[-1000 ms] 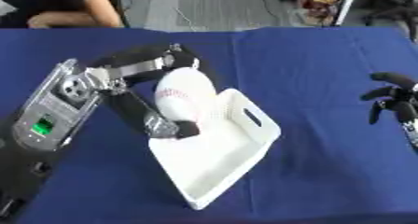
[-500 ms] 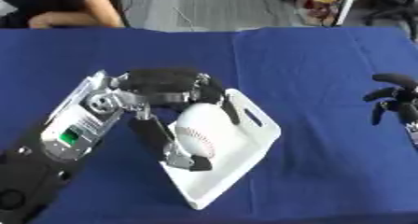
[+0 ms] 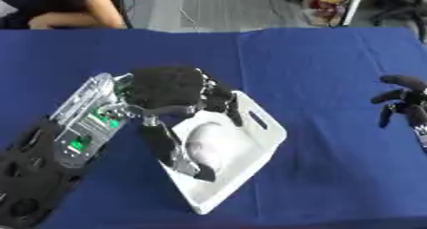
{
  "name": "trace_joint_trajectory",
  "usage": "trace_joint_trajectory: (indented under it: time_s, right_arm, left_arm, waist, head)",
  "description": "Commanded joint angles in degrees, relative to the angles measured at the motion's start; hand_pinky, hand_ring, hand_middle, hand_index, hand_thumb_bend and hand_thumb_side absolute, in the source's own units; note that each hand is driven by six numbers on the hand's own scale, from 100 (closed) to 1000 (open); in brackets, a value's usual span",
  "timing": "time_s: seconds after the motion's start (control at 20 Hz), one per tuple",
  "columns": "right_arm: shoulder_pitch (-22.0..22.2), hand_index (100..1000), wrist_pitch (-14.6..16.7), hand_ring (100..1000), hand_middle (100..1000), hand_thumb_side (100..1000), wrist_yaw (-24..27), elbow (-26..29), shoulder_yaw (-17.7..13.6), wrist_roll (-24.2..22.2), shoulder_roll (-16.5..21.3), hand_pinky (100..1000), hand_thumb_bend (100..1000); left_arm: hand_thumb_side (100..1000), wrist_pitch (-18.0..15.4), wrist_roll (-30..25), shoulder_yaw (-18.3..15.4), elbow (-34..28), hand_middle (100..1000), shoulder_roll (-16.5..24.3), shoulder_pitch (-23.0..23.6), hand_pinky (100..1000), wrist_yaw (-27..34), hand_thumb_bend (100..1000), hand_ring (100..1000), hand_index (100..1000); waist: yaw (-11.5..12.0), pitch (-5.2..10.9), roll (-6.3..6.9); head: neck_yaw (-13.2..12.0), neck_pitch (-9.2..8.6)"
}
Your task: Pick up objects on the table and place them in the box.
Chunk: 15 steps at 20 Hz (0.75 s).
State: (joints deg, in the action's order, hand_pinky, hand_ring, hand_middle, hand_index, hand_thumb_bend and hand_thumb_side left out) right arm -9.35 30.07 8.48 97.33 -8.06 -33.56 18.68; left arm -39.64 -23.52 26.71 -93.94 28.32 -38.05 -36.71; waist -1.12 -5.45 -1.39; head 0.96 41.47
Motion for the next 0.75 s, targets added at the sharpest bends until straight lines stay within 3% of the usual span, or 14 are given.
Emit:
trace_joint_trajectory:
  time_s: [0.05, 0.35, 0.75]
  right_arm:
    - [-0.50, 894, 4.54, 675, 833, 614, 0.35, 0.54, -0.07, -4.55, 0.99, 352, 100]
    - [-0.50, 894, 4.59, 675, 833, 614, 0.38, 0.52, -0.11, -4.52, 0.96, 352, 100]
    - [-0.48, 895, 4.58, 675, 833, 613, 0.36, 0.53, -0.12, -4.50, 0.92, 352, 100]
  left_arm:
    - [709, -6.29, -0.71, -1.31, 3.17, 650, -0.80, -1.85, 494, -5.92, 894, 559, 802]
    - [721, -5.64, 9.37, -1.54, 11.27, 667, -3.11, -3.22, 530, -15.69, 882, 577, 819]
    - [722, -6.33, 14.48, -1.59, 14.17, 667, -3.68, -3.19, 525, -19.96, 852, 572, 815]
  waist:
    - [0.01, 0.78, -0.08]
    - [0.06, 0.80, -0.21]
    - [0.07, 0.85, -0.21]
  head:
    - [-0.31, -0.56]
    - [-0.34, -0.67]
    - [-0.30, -0.71]
